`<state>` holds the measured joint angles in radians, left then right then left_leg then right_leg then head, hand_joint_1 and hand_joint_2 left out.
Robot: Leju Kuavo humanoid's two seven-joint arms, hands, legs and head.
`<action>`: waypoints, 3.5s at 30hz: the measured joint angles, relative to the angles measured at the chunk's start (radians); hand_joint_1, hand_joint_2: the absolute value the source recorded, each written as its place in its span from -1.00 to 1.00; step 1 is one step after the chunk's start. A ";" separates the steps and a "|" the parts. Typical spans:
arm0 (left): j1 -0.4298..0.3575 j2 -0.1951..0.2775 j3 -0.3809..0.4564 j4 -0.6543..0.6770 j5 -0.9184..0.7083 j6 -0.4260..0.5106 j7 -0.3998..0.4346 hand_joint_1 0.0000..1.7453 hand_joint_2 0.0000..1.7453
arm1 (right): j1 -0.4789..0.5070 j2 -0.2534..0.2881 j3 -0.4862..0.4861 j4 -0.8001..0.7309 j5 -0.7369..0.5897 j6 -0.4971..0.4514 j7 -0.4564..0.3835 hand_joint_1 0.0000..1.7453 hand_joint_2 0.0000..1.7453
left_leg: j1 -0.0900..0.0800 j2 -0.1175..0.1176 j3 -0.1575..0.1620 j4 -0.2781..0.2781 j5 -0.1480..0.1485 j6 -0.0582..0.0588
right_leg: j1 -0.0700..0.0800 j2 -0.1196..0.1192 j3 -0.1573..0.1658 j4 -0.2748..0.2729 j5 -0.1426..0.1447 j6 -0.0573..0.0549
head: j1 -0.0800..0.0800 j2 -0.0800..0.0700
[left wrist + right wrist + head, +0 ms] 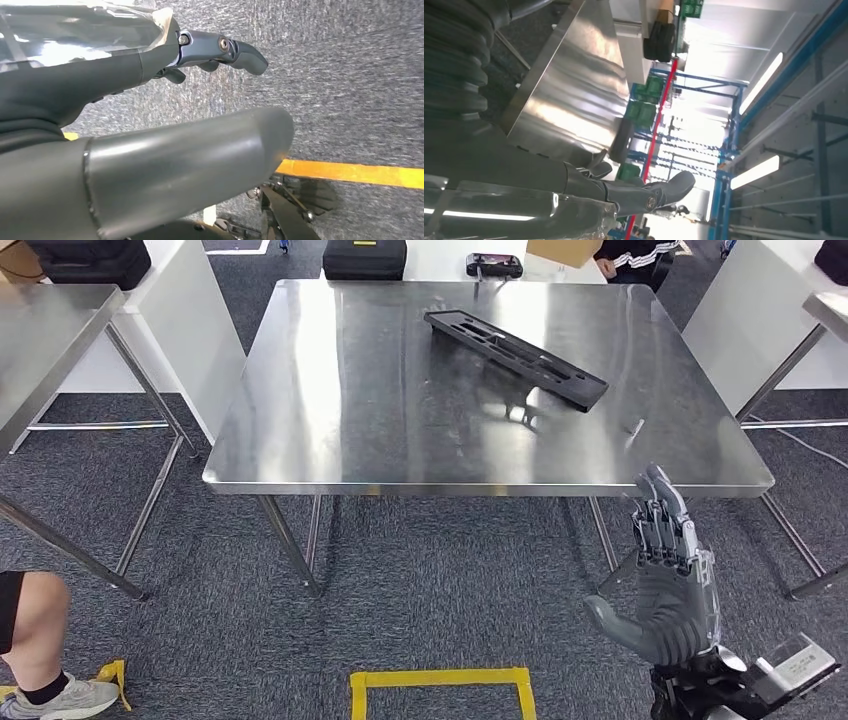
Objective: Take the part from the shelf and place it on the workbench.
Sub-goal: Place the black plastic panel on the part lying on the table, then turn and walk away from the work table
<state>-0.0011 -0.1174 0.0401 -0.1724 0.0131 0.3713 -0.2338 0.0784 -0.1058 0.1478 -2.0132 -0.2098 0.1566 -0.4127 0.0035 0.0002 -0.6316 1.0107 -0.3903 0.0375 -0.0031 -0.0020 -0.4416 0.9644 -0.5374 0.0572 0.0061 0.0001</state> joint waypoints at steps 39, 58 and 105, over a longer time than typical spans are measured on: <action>0.005 0.041 -0.017 0.003 -0.046 -0.095 0.031 -1.00 -1.00 | -0.061 0.038 -0.104 1.734 0.589 -0.281 0.423 -1.00 -1.00 | 0.006 -0.004 -0.049 0.259 -0.210 -0.033 | -0.007 -0.004 -0.083 0.008 0.067 -0.054 | -0.011 0.000; 0.000 0.045 -0.022 0.003 -0.024 -0.086 0.029 -1.00 -1.00 | -0.085 0.048 -0.115 1.813 0.566 -0.297 0.414 -1.00 -1.00 | 0.007 0.010 0.046 -0.022 -0.043 0.004 | -0.021 0.003 -0.033 0.067 -0.004 0.032 | 0.002 0.000; -0.004 0.060 -0.032 0.004 -0.055 -0.119 0.048 -1.00 -1.00 | -0.093 0.059 -0.137 1.831 0.596 -0.316 0.427 -1.00 -1.00 | 0.011 -0.001 0.146 0.015 -0.147 -0.026 | -0.009 -0.004 -0.096 0.038 0.057 -0.034 | -0.013 0.000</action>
<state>-0.0049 -0.0569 0.0082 -0.1680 -0.0422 0.2522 -0.1854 -0.0147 -0.0470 0.0106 -0.1821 0.3861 -0.1595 0.0146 0.0146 -0.0012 -0.4854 1.0261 -0.5370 0.0115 -0.0120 -0.0060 -0.5375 1.0020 -0.4805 0.0235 -0.0068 0.0000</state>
